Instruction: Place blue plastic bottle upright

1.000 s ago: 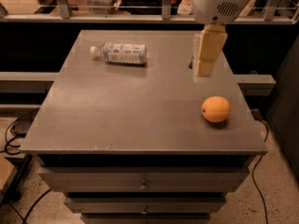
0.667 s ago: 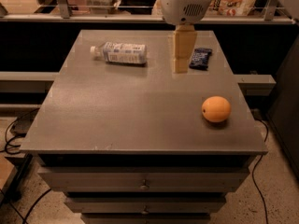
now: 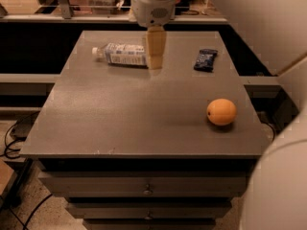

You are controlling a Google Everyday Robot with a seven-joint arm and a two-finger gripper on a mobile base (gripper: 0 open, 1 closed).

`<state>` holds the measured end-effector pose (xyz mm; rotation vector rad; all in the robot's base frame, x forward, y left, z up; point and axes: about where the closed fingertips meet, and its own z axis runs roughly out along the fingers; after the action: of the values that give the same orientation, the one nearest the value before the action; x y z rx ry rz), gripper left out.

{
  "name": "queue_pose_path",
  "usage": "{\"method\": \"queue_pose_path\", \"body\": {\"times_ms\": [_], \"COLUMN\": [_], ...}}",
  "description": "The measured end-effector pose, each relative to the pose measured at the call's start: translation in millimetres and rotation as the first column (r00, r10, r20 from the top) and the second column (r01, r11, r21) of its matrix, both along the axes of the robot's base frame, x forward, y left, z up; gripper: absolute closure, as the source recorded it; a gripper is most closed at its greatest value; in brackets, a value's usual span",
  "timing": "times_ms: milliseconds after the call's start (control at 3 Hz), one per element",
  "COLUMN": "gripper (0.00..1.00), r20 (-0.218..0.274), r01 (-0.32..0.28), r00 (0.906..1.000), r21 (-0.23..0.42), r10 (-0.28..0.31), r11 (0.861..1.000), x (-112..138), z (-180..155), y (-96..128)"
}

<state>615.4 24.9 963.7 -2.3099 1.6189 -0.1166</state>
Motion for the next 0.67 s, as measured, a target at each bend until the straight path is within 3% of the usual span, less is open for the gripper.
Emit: {"method": "queue_pose_path", "body": {"times_ms": [667], "gripper": [0.0], "r20": [0.003], "r01": [0.057], "r00": [0.9984], "r21": [0.052], "r10": [-0.057], "r11": [0.997], "x": [48.2], "z": [-20.4], "y": [33.3]}}
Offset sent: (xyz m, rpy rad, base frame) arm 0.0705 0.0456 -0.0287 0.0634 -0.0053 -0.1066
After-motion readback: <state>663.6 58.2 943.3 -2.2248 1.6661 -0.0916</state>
